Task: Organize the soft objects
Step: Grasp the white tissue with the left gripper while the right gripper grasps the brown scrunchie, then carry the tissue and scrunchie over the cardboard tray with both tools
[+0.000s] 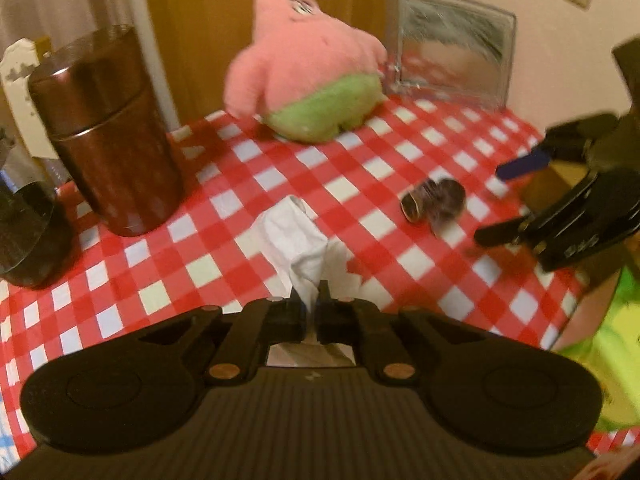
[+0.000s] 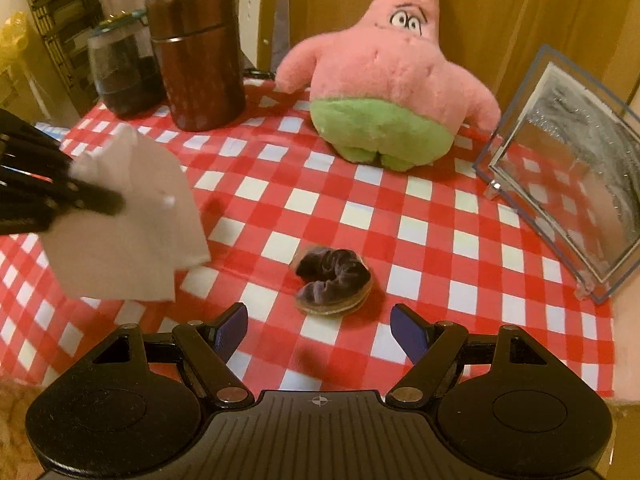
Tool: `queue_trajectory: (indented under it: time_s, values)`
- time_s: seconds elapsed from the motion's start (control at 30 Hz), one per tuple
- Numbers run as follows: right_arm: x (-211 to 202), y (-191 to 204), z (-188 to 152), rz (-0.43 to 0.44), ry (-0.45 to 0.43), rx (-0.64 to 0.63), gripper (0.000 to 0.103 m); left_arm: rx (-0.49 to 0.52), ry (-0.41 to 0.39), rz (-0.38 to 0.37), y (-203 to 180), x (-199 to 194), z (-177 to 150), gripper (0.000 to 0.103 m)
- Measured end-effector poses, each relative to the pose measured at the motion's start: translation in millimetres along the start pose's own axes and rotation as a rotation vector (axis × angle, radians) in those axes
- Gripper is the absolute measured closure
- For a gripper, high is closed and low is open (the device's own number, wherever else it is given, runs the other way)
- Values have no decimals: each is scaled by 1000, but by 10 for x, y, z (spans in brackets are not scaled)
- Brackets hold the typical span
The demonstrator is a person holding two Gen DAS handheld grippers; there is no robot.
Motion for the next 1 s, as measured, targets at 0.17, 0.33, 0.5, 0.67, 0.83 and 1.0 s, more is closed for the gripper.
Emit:
queue_trajectory:
  time_s: [0.17,0.33,0.5,0.67,0.83,1.0]
  values:
    - [222,-91,82,-8,23,57,25,-43,-11,-18,49,4,-16,99]
    - [353,-191,152,1,21,144,29,-60,-15,-32,45,4,-54,99]
    - [457,-172,169,-20,40,142,71,-76,-18,-38,48,-5,-83,99]
    - [310,-96,146,-60,6,120,92,-89,-22,-42,41,-71,-85,99]
    - [-8,1,133,-43,-28,103,93,-92,-33,-34,2,-265,-35,99]
    - [-451,125,29,-12,-65,112,93,-92,-56,-23,-93,-607,36,99]
Point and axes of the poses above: each gripper's, at about its wrist camera, not at the fingertips, and x roughly the way its jaws point, y to its left, z to its top, the point moved 2 cm from there along x, roughly the way its jaws point, and after that the axes turned 3 degrees about y, right-handed, at the moved point
